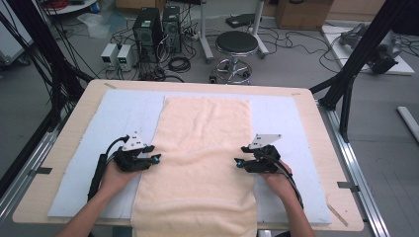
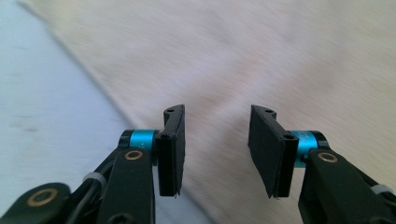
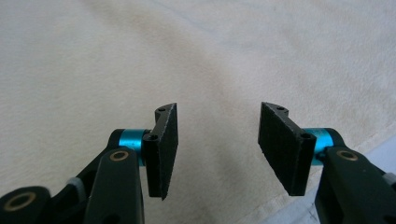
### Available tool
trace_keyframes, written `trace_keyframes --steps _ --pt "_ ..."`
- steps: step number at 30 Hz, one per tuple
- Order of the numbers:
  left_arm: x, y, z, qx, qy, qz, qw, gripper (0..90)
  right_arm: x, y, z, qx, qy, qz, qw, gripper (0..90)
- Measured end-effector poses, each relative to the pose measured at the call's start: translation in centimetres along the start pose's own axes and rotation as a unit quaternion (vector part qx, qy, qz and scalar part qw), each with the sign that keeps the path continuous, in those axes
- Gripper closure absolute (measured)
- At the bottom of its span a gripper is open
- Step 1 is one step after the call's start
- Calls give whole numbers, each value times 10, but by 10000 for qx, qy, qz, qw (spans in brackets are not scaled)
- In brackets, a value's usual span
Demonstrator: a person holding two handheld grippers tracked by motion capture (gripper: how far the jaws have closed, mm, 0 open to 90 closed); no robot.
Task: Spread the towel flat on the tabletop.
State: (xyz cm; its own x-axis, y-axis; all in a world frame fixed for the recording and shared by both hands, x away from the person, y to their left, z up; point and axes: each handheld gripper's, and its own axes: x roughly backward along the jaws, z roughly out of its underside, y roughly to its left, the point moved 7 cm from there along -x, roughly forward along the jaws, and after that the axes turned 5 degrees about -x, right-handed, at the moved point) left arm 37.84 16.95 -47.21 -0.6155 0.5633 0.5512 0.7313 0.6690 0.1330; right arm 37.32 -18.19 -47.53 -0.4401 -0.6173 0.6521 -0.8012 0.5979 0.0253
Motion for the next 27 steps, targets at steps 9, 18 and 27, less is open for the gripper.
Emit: trace_keyframes --steps 9,18,27 --pt "-27 9 -9 -69 483 394 9980 604 -3 -22 -7 -185 91 96 9997 467" --pt "-31 9 -4 -178 704 375 9967 854 -22 -29 -3 -280 378 -52 9989 440" --pt "-20 7 1 -192 814 329 9960 863 -23 -22 -3 -309 446 -122 9985 439"
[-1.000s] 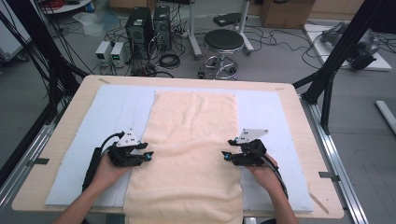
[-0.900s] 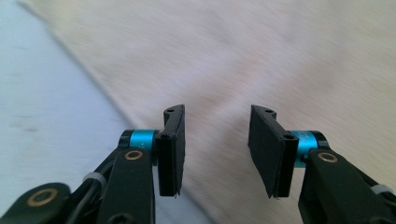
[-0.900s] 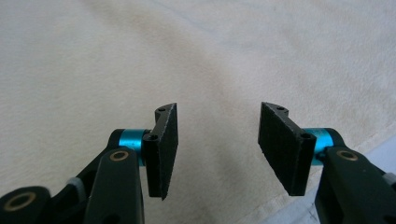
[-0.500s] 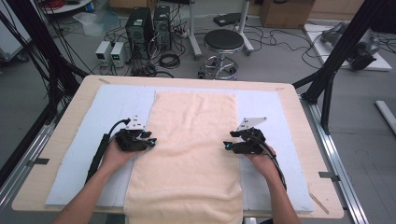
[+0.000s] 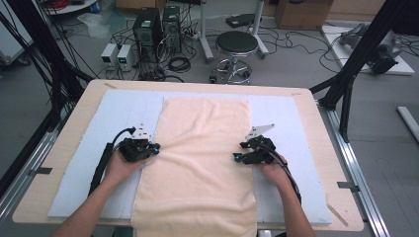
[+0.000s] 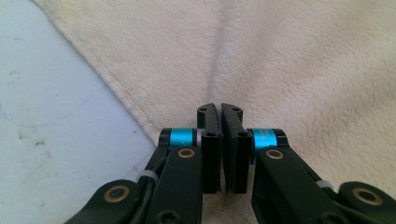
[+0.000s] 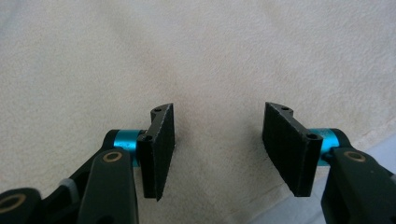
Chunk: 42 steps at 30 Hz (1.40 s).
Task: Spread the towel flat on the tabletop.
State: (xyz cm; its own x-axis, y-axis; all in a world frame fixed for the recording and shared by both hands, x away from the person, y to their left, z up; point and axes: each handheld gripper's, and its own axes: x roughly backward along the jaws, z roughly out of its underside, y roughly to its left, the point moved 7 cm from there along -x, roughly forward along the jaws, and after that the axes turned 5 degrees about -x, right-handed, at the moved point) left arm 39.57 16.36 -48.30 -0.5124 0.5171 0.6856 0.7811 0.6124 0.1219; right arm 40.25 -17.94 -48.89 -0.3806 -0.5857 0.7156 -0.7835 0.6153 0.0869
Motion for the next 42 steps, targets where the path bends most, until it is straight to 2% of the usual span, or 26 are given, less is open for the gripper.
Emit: trace_keyframes --steps 4,8,12,15,19,24,26,28,29,32,36,42 --pt "5 -5 5 -47 -55 53 10000 863 2 5 2 75 103 11 9999 439" --pt "7 -4 6 58 -107 82 9999 844 4 8 3 66 173 -55 9998 428" --pt "11 2 4 283 -269 26 9992 678 7 12 -1 59 51 -111 9999 376" --pt "16 9 1 554 -498 17 9972 578 13 12 -8 32 -264 -92 9996 366" --pt "18 13 -1 780 -549 76 9954 425 21 3 -13 -167 -631 0 9979 330" --pt "19 11 -9 791 -602 152 9949 332 31 -6 -20 -246 -732 100 9970 303" --pt "19 12 -12 817 -501 208 9952 289 36 -10 -27 -278 -750 135 9967 292" --pt "20 13 -18 829 -524 236 9949 255 39 -12 -33 -291 -733 123 9968 276" --pt "21 15 -21 832 -582 224 9946 248 41 -13 -35 -304 -684 118 9971 268" --pt "25 20 -27 788 -496 201 9955 239 46 -15 -43 -225 -738 184 9968 268" --pt "31 23 -35 798 -624 195 9947 242 47 -15 -45 -177 -741 167 9970 267" --pt "27 23 -31 808 -486 268 9952 246 42 -13 -43 -138 -595 136 9980 262"
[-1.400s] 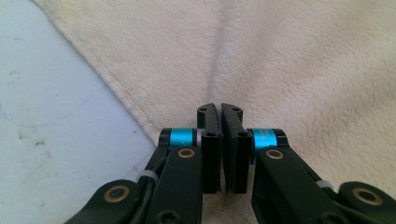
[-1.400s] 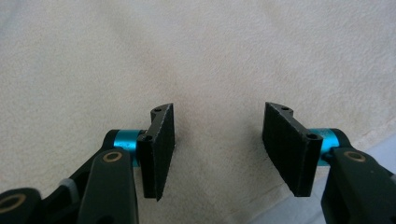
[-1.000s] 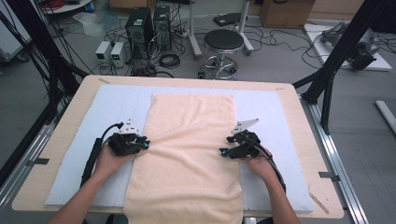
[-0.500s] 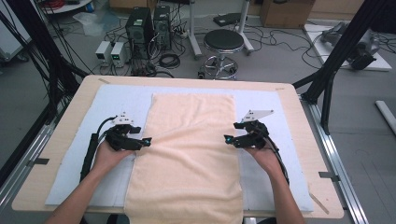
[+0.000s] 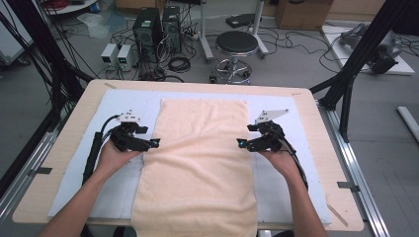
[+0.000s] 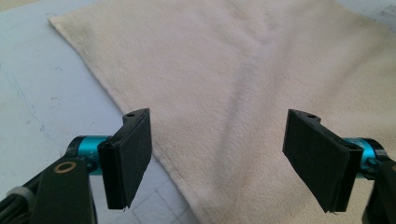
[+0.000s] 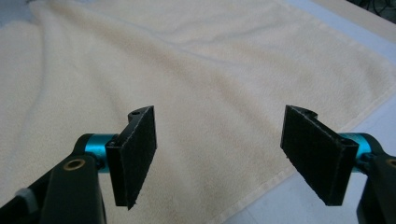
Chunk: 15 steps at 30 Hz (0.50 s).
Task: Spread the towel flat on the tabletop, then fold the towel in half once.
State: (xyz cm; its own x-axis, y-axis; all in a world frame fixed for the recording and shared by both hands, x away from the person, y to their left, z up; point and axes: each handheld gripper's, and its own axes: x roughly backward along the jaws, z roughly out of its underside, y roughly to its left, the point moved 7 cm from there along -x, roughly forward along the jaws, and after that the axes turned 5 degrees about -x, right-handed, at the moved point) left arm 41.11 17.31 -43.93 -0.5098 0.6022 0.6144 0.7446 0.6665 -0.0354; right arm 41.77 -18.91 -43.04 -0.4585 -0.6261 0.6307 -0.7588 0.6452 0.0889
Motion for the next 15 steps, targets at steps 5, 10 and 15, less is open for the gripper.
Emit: trace_keyframes --steps 5,10,15 --pt "-4 -4 0 -79 48 40 9999 250 -10 0 9 -19 155 -47 9999 258" --pt "-5 3 -8 9 -40 75 10000 264 -7 -2 6 -26 90 -17 10000 262" --pt "-7 17 -34 -144 -51 -110 9998 271 2 -18 -16 -33 -39 157 9999 264"
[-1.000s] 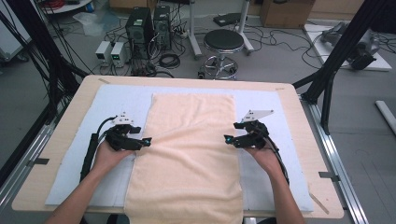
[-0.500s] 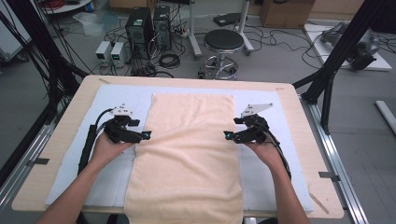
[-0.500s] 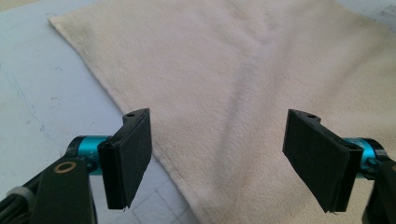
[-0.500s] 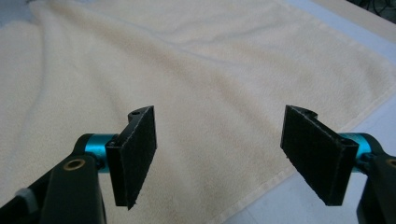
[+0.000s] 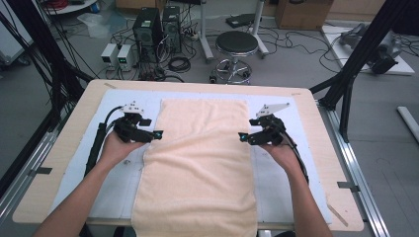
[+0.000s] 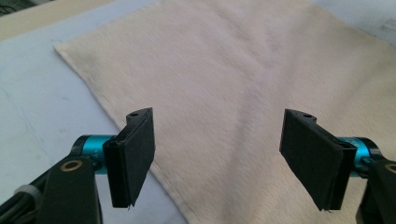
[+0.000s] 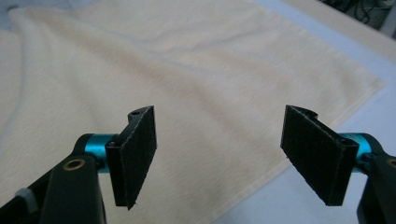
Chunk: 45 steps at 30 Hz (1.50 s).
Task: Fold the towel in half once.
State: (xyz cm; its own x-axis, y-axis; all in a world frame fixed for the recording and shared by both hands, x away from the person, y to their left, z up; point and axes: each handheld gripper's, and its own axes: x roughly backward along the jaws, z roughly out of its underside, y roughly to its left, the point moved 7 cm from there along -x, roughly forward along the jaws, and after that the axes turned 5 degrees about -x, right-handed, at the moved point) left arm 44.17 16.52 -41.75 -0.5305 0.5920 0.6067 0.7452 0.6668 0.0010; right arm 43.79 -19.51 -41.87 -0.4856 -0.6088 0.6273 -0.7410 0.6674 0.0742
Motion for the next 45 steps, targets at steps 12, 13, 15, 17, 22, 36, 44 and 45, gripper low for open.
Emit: trace_keyframes --steps 12,13,15,17,22,36,44,45 --pt "-44 39 19 254 309 -364 9985 373 -42 -51 3 -273 459 482 9974 282" --pt "-48 40 21 268 359 -395 9982 382 -46 -53 7 -319 522 453 9971 295" --pt "-57 43 29 330 534 -405 9972 393 -54 -55 13 -321 677 457 9961 322" --pt "-64 42 36 379 659 -336 9965 409 -61 -57 17 -409 733 444 9955 343" --pt "-67 39 34 155 634 -383 9971 577 -71 -59 25 -608 859 435 9935 456" --pt "-53 47 18 486 177 -452 9976 852 -59 -46 6 -739 592 -94 9955 842" --pt "-16 43 -13 298 -301 -216 9989 853 -21 -37 -13 -551 102 -412 9976 843" --pt "-11 41 -17 287 -347 -183 9988 852 -15 -35 -15 -545 43 -456 9975 843"
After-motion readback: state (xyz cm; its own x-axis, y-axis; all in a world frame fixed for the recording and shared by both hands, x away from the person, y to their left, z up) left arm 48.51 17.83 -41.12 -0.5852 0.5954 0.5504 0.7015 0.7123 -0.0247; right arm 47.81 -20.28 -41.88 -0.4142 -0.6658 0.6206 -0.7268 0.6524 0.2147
